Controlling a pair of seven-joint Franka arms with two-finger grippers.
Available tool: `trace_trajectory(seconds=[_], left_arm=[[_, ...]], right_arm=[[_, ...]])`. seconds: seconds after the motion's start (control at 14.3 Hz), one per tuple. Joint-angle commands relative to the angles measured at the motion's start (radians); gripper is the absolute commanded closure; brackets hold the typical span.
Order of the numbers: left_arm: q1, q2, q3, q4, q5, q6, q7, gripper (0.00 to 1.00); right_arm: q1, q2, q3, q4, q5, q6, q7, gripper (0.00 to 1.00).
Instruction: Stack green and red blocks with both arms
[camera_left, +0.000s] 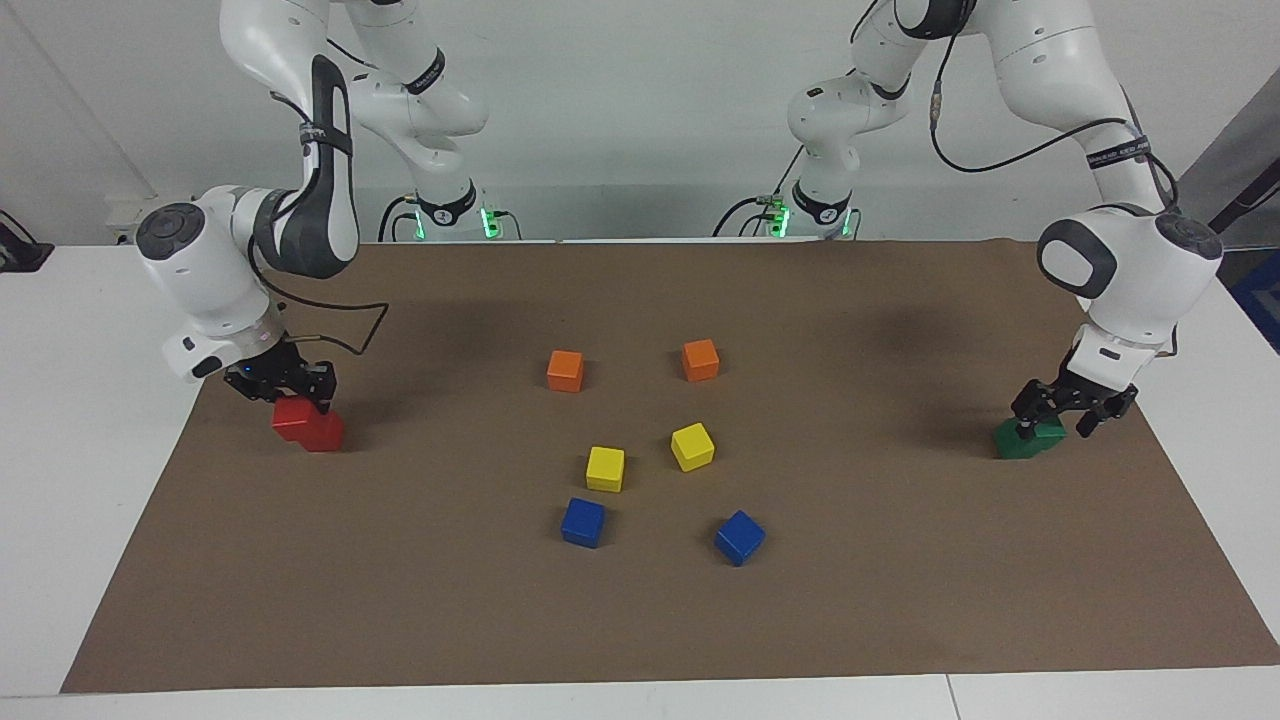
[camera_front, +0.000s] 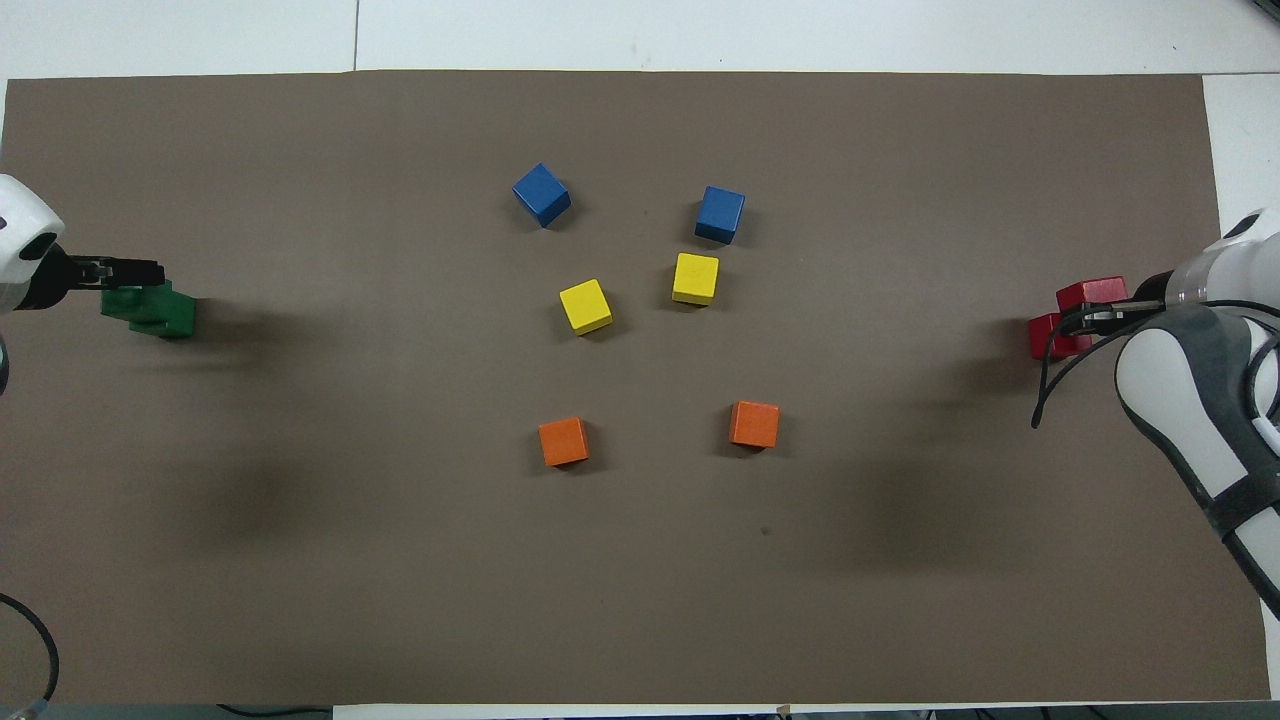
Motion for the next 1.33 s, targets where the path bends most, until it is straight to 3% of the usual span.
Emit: trace_trajectory(seconds=[0.0,0.42,0.77,1.26], left_arm=[[-0.012,-0.008,0.005,0.117,0.017,-0.169,-0.026,0.0],[-0.09,-0.034,0.0,0.315,0.1,-0.489,-0.111,0.0],[-0.144,-0.116,-0.004,0.322,0.1,-0.645,-0.265,0.0],[-0.167,-0.207,-0.015,0.315,0.095,-0.778,-0.276,0.0]], right_arm=[[-0.016,-0.009,0.011,-0.024,0.001,0.025,0.012,0.95],[-0.029,-0.013,0.011,-0.067,-0.001,0.039,0.018,0.95],[-0.038,-0.02,0.011,-0.082,0.001,0.039,0.018,0.95],[-0.041,-0.023,0.011,-0.094,0.001,0.062,0.024,0.94]])
